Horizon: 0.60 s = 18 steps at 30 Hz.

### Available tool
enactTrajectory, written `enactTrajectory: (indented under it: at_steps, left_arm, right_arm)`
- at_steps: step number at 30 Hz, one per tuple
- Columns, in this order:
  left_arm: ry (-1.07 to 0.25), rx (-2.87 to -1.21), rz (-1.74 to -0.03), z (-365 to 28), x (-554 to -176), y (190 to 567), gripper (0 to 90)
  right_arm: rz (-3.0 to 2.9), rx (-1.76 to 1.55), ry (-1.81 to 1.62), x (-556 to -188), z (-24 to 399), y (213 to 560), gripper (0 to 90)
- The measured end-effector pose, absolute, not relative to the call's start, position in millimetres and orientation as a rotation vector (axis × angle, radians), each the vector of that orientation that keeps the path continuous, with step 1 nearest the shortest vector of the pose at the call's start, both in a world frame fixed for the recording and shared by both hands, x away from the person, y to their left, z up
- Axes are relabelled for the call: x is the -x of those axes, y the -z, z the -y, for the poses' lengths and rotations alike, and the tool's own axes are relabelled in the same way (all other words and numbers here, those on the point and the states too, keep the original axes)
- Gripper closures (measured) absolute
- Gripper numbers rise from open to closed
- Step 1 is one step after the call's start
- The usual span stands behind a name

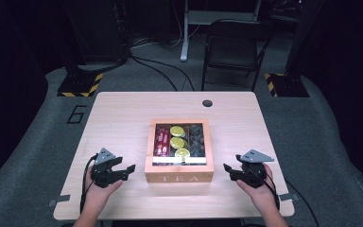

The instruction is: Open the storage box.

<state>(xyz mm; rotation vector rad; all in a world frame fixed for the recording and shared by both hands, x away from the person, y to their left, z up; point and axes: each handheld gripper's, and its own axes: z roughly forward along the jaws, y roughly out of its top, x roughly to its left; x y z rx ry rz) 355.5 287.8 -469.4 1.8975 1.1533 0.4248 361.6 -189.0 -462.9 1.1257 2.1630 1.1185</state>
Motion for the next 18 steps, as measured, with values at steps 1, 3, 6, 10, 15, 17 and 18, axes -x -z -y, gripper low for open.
enactTrajectory:
  at_steps: [1,3,6,10,15,17,18]
  left_arm:
    - [-0.419,-1.894,-1.146,-288,-354,469,32.3]
    - [-0.413,-1.889,-1.141,-287,-352,468,32.3]
    - [-0.418,-1.891,-1.124,-285,-349,467,32.4]
    - [-0.408,-1.892,-1.103,-283,-345,465,32.4]
    - [-0.403,-1.897,-1.08,-279,-340,464,32.6]
    - [-0.397,-1.901,-1.071,-278,-339,463,32.7]
    - [-0.396,-1.902,-1.066,-277,-338,463,32.7]
  right_arm:
    - [-2.163,-1.114,-1.12,-361,188,462,35.9]
    - [-2.156,-1.108,-1.122,-359,186,460,35.9]
    - [-2.145,-1.102,-1.143,-356,184,456,35.9]
    - [-2.145,-1.095,-1.172,-350,180,453,35.9]
    - [-2.158,-1.071,-1.184,-344,174,451,35.9]
    - [-2.164,-1.061,-1.194,-342,171,450,35.9]
    - [-2.165,-1.077,-1.192,-340,169,450,35.9]
